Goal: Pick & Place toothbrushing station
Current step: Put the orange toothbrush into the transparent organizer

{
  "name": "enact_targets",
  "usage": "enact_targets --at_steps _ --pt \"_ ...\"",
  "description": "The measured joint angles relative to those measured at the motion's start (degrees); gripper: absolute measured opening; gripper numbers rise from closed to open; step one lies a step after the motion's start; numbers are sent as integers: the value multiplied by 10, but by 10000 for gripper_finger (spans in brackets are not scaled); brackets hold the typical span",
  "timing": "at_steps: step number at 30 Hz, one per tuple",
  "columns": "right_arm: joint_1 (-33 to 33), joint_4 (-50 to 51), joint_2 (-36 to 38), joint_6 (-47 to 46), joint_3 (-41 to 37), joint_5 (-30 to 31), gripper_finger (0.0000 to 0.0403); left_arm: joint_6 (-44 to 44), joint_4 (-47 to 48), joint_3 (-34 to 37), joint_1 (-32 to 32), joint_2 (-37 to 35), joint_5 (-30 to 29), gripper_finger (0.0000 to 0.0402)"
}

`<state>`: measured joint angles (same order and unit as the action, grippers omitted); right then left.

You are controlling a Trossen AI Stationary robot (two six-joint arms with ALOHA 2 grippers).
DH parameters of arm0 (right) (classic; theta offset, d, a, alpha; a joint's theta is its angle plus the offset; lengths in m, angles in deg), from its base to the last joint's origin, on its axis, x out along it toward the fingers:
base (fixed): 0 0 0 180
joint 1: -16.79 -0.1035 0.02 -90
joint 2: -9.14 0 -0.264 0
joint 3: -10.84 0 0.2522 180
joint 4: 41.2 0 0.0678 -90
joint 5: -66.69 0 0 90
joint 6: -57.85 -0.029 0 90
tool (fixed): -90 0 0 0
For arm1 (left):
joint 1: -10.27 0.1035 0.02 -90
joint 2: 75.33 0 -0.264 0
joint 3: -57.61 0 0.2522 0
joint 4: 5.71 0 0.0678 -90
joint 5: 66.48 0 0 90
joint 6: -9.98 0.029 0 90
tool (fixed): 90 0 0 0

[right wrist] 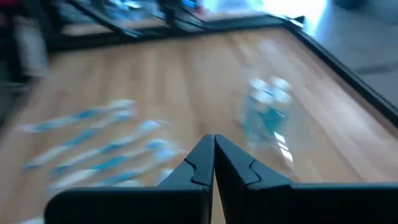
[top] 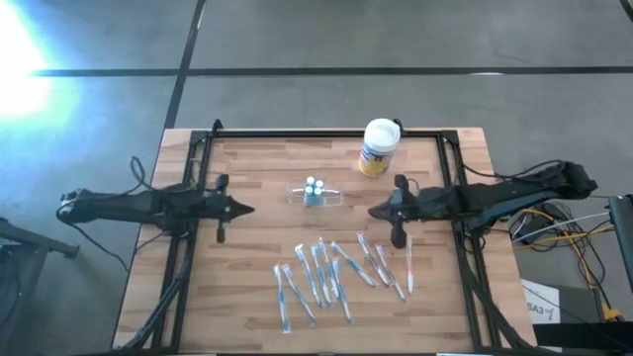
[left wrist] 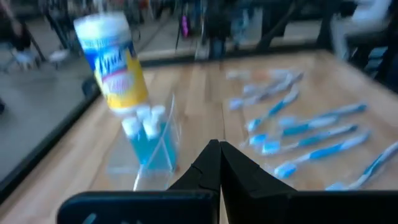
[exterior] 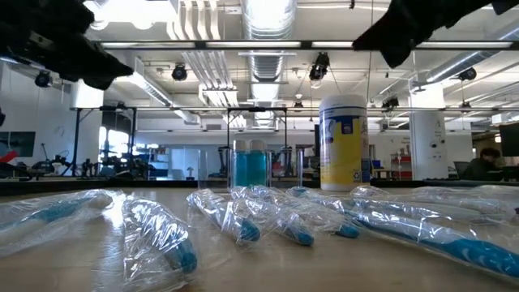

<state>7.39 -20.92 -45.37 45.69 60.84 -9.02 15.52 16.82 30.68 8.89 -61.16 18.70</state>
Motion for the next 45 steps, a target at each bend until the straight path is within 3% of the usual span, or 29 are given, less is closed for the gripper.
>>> enact_targets --at_steps 3,6,13,23,30,34,41,45 --pt "-3 2 21 -7 0 -39 9 3 -6 15 0 -61 32 3" --pt "-6 35 27 -26 -1 -41 8 6 -24 22 0 -102 64 2" --pt "-38 112 21 -95 -2 -43 8 -11 -14 35 0 -129 69 3" --pt "-101 329 11 -451 1 -43 8 -36 -13 40 0 -127 69 22" --pt "-137 343 -9 -605 1 -45 12 -48 -10 41 0 -115 69 14" --pt "-145 344 -33 -642 2 -95 42 -56 1 41 0 -110 70 8" --pt "-150 367 -89 -654 30 -118 134 -56 7 44 0 -110 70 11" --pt "-150 398 -125 -714 37 -126 172 -58 8 54 0 -110 70 19"
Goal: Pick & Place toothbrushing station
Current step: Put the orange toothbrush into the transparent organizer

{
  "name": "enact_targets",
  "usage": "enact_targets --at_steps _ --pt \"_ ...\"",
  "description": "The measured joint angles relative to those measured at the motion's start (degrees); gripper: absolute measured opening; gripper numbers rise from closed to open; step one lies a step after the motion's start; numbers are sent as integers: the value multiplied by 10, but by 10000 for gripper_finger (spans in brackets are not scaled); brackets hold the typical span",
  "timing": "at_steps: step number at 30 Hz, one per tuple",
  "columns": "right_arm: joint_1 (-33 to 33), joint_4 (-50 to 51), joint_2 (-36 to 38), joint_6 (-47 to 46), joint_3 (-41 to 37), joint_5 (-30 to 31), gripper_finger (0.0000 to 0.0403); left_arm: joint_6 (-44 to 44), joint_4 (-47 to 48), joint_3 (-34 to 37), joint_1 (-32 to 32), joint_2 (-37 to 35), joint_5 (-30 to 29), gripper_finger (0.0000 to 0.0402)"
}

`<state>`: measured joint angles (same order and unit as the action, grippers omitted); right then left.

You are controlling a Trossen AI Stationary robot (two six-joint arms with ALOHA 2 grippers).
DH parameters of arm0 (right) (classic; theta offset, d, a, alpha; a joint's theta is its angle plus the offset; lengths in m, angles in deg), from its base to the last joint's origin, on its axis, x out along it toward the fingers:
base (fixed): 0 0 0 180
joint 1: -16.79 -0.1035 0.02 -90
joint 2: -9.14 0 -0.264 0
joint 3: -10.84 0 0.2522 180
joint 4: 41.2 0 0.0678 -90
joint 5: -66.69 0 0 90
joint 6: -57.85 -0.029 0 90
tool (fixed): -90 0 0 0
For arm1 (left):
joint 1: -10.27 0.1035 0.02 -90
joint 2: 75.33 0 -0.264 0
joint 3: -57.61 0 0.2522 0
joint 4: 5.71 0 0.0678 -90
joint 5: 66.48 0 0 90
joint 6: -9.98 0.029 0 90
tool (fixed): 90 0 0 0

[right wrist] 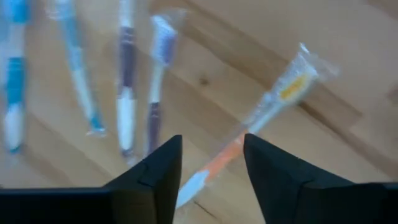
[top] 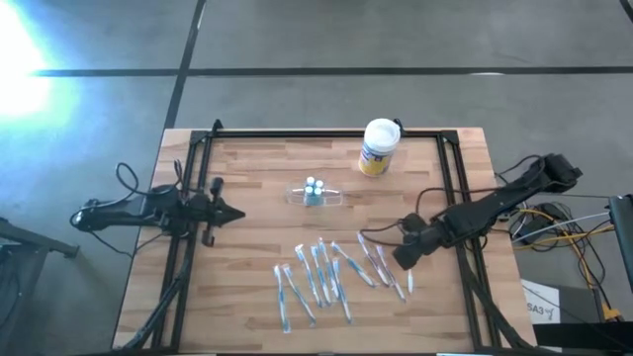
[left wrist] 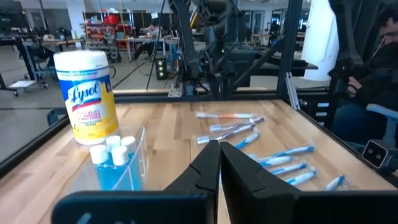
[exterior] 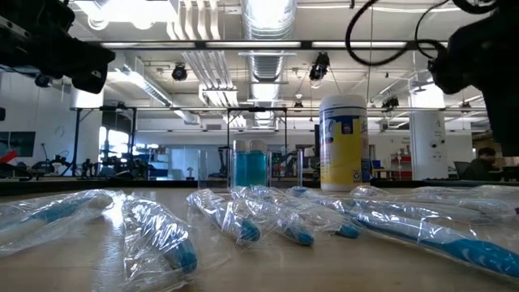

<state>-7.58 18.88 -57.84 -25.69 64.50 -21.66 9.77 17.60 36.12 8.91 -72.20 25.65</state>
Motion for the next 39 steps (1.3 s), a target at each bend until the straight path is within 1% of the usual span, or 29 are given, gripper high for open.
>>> enact_targets --at_steps 3,9,15,21,25,28,35,39 --pt "0 1 -26 -9 0 -25 187 -3 0 5 0 0 0 19" --pt "3 6 -70 -19 0 -28 196 -13 -4 5 0 0 0 10" --pt "14 14 -121 -6 0 -27 187 -13 -5 5 0 0 0 9" --pt "39 1 -172 55 0 -26 168 -15 -5 5 0 0 0 20" --pt "51 -13 -187 93 1 -36 146 -18 -5 5 0 0 0 17" --pt "54 -18 -187 108 1 -43 118 -18 -5 5 0 0 0 11" --pt "53 -23 -148 146 -1 -41 21 -18 -5 5 0 0 0 7" --pt "53 -20 -104 165 5 -7 13 -20 -5 5 0 0 0 16"
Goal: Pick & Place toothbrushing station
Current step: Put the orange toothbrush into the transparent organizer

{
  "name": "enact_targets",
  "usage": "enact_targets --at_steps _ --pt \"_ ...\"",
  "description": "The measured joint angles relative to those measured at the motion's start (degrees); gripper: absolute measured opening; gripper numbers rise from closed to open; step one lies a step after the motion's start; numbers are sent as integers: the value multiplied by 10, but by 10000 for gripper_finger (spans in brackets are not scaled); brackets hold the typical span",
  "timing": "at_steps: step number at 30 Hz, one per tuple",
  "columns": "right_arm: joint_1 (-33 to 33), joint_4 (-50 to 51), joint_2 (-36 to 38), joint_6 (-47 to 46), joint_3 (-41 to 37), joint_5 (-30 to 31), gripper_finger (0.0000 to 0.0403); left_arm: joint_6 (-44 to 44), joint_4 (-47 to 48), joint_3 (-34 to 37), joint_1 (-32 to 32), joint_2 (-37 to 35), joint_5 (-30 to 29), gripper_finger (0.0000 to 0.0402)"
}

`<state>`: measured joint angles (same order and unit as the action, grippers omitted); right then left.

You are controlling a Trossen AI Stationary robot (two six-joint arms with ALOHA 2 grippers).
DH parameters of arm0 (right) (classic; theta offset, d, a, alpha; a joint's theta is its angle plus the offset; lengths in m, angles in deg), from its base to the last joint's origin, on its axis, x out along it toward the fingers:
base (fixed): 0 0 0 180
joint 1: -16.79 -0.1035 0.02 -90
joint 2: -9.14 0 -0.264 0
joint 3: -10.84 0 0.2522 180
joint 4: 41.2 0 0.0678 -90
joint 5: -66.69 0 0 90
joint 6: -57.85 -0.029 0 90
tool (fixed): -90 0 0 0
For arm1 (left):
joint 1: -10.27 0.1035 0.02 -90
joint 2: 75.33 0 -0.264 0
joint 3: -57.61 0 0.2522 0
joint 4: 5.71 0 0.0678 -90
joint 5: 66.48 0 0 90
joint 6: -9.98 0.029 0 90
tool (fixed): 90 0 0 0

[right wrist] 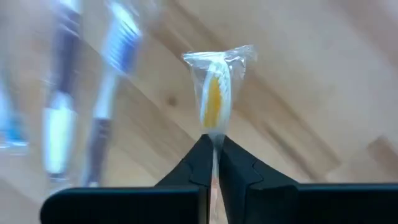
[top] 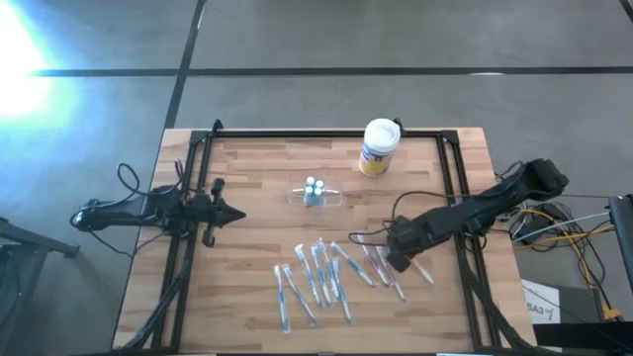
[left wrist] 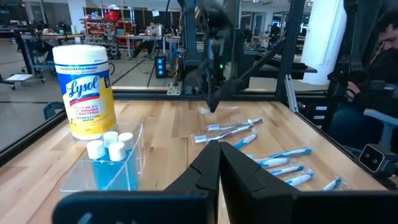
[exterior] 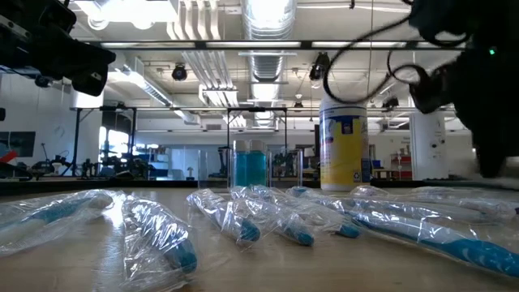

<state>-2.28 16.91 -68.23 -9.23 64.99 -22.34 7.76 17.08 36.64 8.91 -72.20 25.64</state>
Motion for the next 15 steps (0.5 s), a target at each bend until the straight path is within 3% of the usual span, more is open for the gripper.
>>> enact_targets --at_steps 5,9,12,15 --pt "0 -3 60 71 56 97 8 -2 0 0 0 0 0 19" --pt "-1 -48 93 218 120 234 8 0 0 1 0 0 0 12" --pt "0 -153 108 375 144 331 8 0 -2 4 0 0 0 7" --pt "9 -322 117 570 139 350 8 0 -11 10 0 0 0 6"
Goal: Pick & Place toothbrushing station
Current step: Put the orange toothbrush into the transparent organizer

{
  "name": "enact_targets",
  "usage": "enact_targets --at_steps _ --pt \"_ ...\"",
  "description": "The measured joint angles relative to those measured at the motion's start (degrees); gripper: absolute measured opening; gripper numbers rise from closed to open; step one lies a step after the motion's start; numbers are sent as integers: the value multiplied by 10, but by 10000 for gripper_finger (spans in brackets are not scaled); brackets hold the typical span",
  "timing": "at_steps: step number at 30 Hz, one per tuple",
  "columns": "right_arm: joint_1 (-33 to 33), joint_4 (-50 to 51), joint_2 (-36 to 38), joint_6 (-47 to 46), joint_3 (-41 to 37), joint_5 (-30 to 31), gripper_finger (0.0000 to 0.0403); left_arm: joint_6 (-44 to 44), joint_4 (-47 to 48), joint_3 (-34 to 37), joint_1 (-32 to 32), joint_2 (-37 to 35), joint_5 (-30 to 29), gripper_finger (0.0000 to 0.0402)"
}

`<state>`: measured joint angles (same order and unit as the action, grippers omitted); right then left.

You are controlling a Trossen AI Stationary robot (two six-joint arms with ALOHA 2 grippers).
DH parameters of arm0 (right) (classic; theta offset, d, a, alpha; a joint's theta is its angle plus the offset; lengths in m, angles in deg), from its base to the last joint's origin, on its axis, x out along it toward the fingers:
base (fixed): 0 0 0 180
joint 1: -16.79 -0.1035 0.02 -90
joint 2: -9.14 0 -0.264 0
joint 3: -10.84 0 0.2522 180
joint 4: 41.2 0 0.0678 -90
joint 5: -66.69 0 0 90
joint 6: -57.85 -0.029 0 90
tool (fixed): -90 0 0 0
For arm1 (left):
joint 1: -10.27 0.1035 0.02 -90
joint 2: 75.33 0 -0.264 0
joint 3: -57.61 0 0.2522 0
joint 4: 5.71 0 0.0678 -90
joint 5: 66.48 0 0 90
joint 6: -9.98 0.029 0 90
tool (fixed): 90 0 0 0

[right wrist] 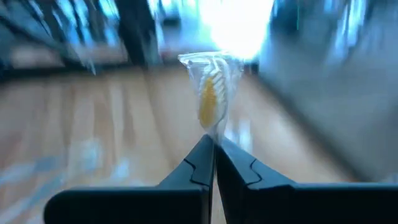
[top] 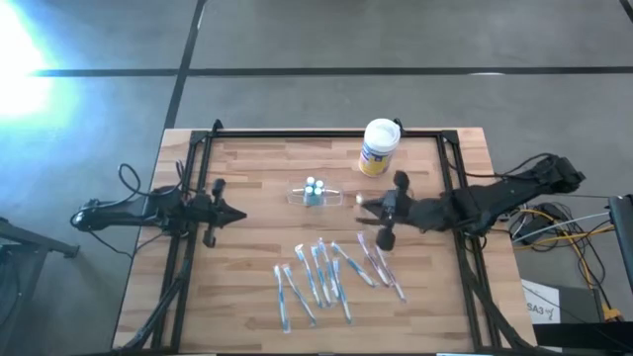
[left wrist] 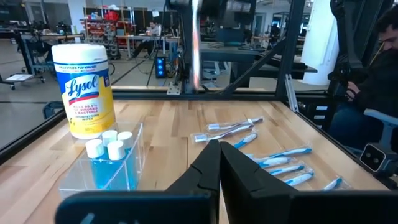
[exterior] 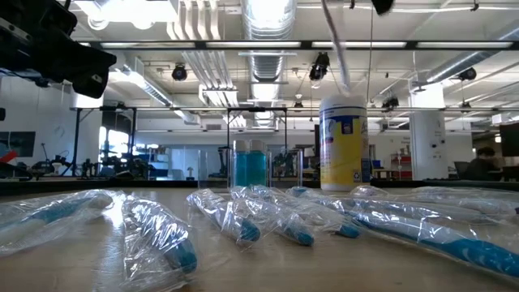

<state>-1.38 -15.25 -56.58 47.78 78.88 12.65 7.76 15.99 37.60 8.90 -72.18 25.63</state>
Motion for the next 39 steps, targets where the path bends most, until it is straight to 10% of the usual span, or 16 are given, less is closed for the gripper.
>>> enact_targets --at_steps 7,18,39 --pt "81 -344 -9 265 -89 -89 8 0 -1 0 0 0 0 19" --pt "254 -512 -97 178 -170 -189 8 2 0 0 0 1 0 6" --pt "296 -594 -272 117 -170 -195 8 -4 -3 0 0 3 -2 5"
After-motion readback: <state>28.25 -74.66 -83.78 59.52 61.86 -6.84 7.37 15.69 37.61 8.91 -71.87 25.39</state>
